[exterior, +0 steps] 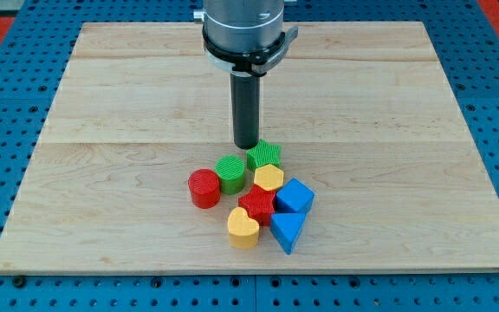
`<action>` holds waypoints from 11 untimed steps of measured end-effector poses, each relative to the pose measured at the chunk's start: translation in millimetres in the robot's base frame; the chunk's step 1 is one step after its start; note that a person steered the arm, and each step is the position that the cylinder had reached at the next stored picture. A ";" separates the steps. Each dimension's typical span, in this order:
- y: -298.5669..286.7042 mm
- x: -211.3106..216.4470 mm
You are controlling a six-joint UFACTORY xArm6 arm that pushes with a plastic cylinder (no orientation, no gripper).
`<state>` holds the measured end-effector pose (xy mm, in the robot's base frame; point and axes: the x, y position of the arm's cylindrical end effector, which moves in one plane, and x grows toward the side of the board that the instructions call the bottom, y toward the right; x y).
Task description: Push green circle along with green star upwards
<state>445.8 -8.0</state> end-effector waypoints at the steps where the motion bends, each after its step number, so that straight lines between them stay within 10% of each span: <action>1: 0.0 1.2; 8: -51.7 87.7; 11: 37.7 28.6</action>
